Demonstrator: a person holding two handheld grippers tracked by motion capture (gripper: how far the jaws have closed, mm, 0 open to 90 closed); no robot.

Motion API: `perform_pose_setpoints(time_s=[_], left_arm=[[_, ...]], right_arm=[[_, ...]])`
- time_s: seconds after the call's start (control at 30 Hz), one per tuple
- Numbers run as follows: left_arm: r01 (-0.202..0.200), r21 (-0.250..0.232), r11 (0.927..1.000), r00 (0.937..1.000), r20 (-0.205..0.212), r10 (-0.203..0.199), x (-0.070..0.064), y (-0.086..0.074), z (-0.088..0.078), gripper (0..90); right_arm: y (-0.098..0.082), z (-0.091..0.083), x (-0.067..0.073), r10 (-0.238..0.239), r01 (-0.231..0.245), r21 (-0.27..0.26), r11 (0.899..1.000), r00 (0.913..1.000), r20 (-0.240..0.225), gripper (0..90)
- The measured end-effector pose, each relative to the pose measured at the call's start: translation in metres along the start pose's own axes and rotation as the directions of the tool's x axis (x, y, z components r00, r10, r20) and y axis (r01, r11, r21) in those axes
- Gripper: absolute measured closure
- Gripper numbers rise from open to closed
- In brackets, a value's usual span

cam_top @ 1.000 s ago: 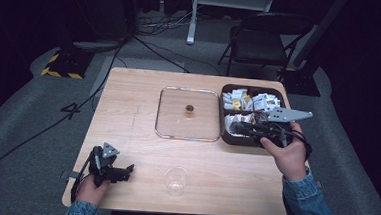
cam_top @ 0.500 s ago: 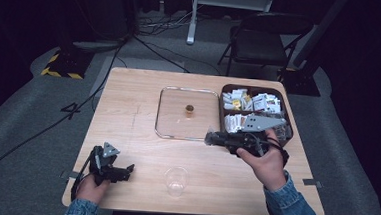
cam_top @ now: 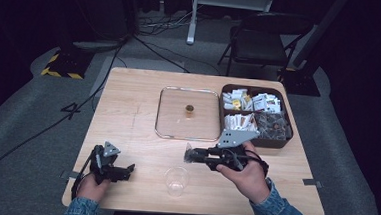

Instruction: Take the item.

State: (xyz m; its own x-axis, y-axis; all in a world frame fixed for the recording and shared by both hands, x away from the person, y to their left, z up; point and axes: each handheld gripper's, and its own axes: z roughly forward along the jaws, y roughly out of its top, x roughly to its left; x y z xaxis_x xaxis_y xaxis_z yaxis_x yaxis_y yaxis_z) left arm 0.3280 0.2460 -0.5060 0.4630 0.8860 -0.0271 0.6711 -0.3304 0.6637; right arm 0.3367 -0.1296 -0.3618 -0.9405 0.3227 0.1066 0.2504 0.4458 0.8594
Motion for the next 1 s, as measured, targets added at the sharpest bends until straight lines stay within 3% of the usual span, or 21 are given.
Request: perform_pose_setpoints(time_s=[0.2,0.43,1.0], left_arm=[[-0.010,0.003,0.9999,0.9999,-0.002,0.010,0.001,0.001,0.000,0.0],[-0.009,0.001,1.0000,1.0000,-0.003,0.009,0.001,0.001,0.001,0.0],[-0.011,0.002,0.9999,0.9999,-0.001,0.011,0.001,0.001,0.001,0.0]], right_arm=[[-0.007,0.016,0.007,0.003,-0.002,0.020,1.000,0.9994,-0.034,78.7],[-0.013,0.030,0.015,-0.016,0.017,0.009,1.000,0.9980,-0.062,78.6],[-0.028,0.053,0.021,-0.022,0.032,0.106,0.994,0.9952,-0.096,78.7]])
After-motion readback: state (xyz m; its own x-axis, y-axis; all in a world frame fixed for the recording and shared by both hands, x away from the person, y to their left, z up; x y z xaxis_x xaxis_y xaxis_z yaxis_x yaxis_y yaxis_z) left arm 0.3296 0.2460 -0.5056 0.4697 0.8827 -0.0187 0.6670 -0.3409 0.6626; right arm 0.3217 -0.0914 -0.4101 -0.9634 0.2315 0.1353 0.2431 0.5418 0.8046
